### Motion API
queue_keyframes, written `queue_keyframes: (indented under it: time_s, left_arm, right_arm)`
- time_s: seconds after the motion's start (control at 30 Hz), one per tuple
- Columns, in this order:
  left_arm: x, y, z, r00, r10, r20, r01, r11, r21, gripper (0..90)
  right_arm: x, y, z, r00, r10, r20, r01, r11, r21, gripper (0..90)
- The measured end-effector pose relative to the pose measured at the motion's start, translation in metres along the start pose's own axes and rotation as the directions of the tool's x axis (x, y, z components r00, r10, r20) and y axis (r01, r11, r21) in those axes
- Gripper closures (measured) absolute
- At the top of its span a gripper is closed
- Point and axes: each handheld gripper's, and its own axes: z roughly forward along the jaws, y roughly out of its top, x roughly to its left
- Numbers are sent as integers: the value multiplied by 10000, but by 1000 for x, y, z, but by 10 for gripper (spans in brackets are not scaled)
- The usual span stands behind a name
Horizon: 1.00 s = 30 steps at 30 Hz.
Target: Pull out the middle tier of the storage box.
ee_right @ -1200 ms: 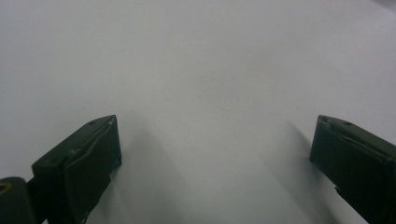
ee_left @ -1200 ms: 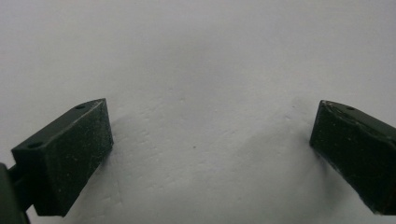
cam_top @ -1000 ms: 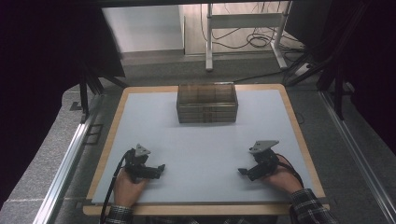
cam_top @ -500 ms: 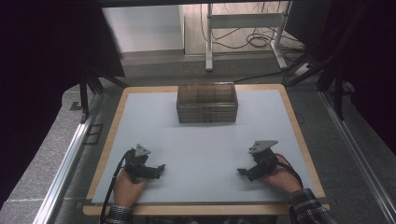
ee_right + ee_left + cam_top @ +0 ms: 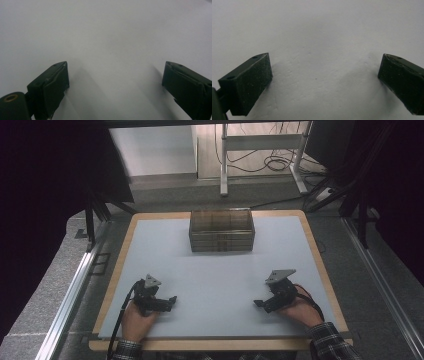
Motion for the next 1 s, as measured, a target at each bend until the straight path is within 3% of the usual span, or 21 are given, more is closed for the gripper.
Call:
queue_keyframes:
  time_s: [0.2,1.0]
  left_arm:
    - [0,0,0,10000,-1,-1,1,10000,-5,0]
    - [0,0,0,10000,-9,0,9,10000,-13,0]
  right_arm:
    - [1,4,-2,10000,21,-21,-22,10000,-37,93]
    - [7,28,2,9936,-921,649,904,9955,280,120]
